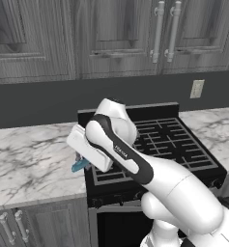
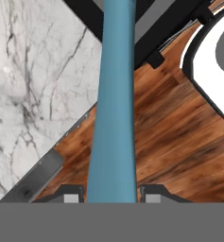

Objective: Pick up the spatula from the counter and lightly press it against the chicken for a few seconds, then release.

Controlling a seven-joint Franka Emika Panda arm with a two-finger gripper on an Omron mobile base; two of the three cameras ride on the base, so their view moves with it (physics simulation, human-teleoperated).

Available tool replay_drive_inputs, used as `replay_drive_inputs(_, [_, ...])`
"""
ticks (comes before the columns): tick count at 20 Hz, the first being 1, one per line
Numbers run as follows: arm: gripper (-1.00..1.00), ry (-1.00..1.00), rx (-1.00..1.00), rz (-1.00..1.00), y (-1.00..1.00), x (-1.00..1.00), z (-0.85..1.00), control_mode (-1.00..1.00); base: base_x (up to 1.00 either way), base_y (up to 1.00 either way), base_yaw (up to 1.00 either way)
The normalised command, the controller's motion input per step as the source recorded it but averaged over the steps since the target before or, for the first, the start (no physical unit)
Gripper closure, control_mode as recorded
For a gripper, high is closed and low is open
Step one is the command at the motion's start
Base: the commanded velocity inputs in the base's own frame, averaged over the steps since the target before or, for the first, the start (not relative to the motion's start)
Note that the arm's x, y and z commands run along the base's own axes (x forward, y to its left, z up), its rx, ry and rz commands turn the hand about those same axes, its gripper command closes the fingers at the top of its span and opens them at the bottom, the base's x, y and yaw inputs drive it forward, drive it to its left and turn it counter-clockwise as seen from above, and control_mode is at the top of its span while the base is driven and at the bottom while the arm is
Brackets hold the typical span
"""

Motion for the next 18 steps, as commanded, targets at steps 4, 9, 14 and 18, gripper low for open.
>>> replay_drive_inputs(4, [1.00, 0.06, 0.00, -0.04, -0.02, 0.20, 0.12, -1.00, 0.00, 0.00, 0.00])
replay_drive_inputs(9, [1.00, 0.02, 0.00, -0.01, -0.02, 0.26, 0.01, -1.00, 0.00, 0.00, 0.00])
replay_drive_inputs(14, [1.00, 0.01, 0.00, 0.00, -0.07, 0.27, 0.00, -1.00, 0.00, 0.00, 0.00])
replay_drive_inputs(18, [1.00, 0.01, 0.00, 0.00, -0.13, 0.22, 0.00, -1.00, 0.00, 0.00, 0.00])
